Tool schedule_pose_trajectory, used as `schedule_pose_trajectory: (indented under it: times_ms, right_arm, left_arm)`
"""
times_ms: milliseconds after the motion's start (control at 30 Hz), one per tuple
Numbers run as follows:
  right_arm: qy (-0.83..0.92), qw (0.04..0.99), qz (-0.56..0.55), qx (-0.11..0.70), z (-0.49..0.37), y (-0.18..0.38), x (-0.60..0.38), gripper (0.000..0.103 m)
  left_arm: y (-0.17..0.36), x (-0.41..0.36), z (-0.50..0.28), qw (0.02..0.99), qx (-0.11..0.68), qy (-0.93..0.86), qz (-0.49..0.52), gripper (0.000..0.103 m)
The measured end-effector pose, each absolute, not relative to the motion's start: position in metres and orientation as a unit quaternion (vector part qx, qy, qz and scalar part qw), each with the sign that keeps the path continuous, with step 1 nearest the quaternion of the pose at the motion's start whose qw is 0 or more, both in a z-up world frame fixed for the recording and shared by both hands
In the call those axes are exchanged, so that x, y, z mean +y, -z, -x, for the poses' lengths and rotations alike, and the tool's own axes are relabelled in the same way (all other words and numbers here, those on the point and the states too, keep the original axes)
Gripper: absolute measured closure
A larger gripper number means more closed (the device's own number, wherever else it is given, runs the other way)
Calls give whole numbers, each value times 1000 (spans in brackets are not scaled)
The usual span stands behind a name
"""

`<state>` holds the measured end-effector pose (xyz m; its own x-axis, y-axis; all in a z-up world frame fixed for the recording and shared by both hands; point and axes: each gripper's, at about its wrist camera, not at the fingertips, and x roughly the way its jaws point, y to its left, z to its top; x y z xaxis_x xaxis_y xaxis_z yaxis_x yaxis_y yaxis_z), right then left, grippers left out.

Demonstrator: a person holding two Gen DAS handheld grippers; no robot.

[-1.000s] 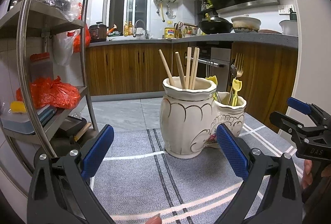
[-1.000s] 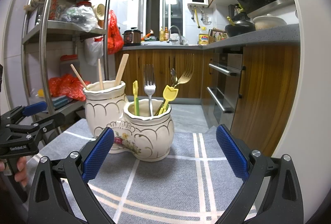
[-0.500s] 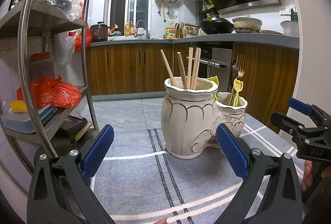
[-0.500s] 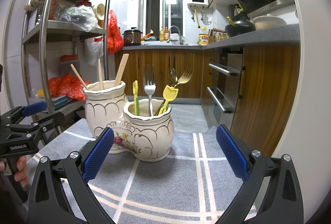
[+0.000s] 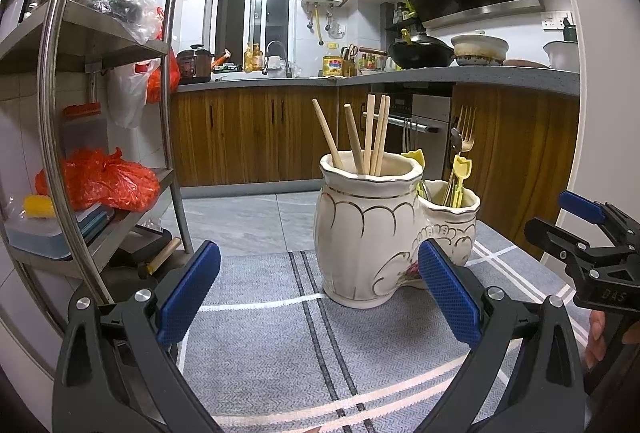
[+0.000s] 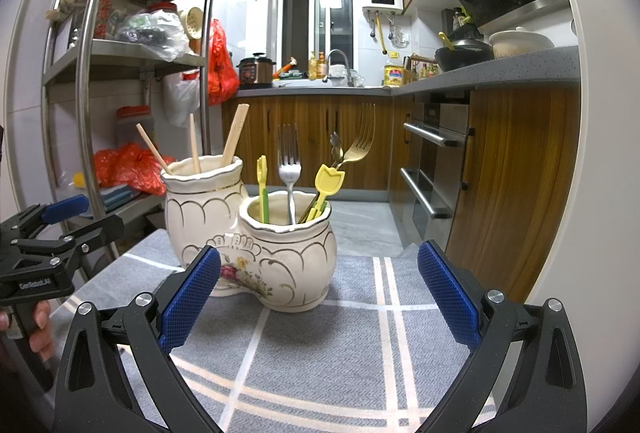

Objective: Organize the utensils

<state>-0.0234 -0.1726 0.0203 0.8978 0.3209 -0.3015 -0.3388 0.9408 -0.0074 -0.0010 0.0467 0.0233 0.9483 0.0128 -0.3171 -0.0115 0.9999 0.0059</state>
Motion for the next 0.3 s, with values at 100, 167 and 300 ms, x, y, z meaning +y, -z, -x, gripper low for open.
schedule_pose_trajectory:
  times_ms: [100, 167, 300]
  right_arm:
    - [-169, 974, 30, 150, 23, -20, -173, 5]
    - [-169, 974, 30, 150, 23, -20, -173, 5]
    - [-169, 974, 30, 150, 23, -20, -173, 5]
  left_arm:
    - [-23, 46, 1, 987, 161, -7, -2, 5]
    - [-23, 47, 1, 987, 161, -8, -2, 5]
    - [-24, 47, 3, 987, 159, -8, -1, 5]
